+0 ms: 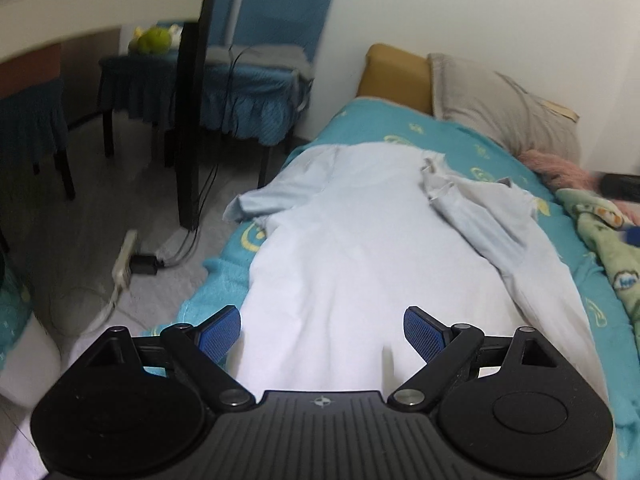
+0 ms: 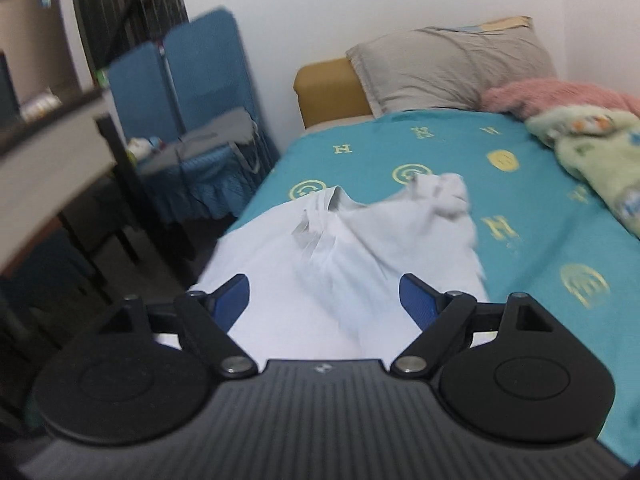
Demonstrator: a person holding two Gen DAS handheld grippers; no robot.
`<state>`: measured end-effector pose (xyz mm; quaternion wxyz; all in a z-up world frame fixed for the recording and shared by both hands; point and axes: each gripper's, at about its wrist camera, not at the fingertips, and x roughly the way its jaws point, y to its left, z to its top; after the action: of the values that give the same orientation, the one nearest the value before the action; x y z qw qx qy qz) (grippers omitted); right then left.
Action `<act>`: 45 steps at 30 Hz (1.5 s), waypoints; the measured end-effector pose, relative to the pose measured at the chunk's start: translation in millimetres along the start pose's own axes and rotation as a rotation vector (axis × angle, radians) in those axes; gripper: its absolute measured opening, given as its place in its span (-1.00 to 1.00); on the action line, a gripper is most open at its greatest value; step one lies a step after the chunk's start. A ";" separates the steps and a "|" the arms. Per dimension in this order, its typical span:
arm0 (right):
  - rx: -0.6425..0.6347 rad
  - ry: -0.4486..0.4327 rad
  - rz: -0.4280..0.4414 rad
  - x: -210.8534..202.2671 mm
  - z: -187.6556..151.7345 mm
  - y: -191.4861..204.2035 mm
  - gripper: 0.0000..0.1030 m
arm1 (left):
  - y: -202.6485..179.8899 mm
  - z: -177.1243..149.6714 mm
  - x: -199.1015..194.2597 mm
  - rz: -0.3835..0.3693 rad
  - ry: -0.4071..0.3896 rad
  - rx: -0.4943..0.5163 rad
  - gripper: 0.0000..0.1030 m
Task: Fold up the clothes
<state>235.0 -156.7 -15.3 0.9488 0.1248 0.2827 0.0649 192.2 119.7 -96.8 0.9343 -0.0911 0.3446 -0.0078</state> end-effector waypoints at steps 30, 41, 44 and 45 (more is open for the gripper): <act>0.530 -0.061 0.166 -181.3 -87.1 -132.6 0.64 | -154.5 -130.2 -12.2 -0.798 0.536 0.002 0.41; 0.562 -0.025 0.195 -173.2 -87.9 -133.3 0.64 | -137.3 -137.9 -4.1 -0.925 0.557 -0.214 0.50; 0.567 -0.016 0.192 -170.9 -89.1 -133.8 0.64 | -140.3 -141.8 -0.7 -0.878 0.579 -0.187 0.54; 0.565 -0.014 0.188 -170.0 -89.2 -133.6 0.64 | -143.4 -142.1 -1.9 -0.882 0.578 -0.167 0.57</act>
<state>51.3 -300.1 -35.6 0.8683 0.4099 0.2701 0.0706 106.0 -44.6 -176.4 0.6988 -0.2952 0.5164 -0.3972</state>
